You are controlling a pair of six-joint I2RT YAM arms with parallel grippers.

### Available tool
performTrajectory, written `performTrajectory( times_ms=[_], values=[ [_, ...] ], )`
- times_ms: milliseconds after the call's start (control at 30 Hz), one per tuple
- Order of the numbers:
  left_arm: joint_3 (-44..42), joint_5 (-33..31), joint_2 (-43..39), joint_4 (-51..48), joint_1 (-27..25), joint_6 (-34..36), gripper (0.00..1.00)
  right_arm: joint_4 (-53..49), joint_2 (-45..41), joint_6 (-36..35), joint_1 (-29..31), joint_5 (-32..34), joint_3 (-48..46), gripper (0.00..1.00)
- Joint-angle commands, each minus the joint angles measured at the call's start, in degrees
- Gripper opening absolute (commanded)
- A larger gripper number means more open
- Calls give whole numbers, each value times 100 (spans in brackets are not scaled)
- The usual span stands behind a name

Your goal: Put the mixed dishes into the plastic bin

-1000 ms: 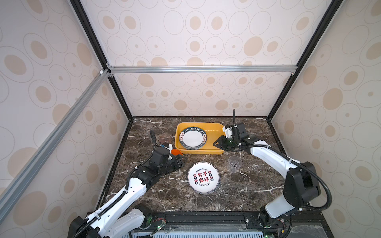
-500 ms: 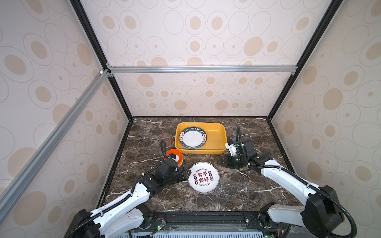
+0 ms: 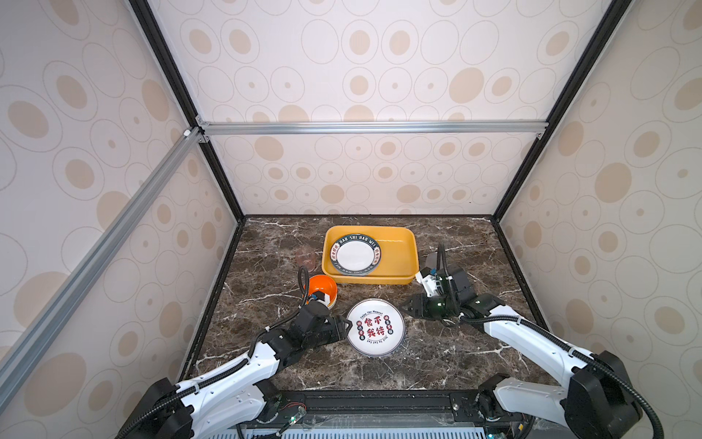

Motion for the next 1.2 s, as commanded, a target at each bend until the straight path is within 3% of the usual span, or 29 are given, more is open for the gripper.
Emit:
performTrajectory(
  times_ms=[0, 500, 1167],
  values=[
    [-139, -58, 137, 407, -46, -73, 55, -91, -168, -29, 115, 106, -112, 46],
    [-547, 147, 824, 1560, -53, 2, 43, -64, -186, 52, 165, 265, -150, 46],
    [-741, 478, 1497, 2461, 25, -76, 36, -247, -293, 24, 168, 409, -103, 46]
  ],
)
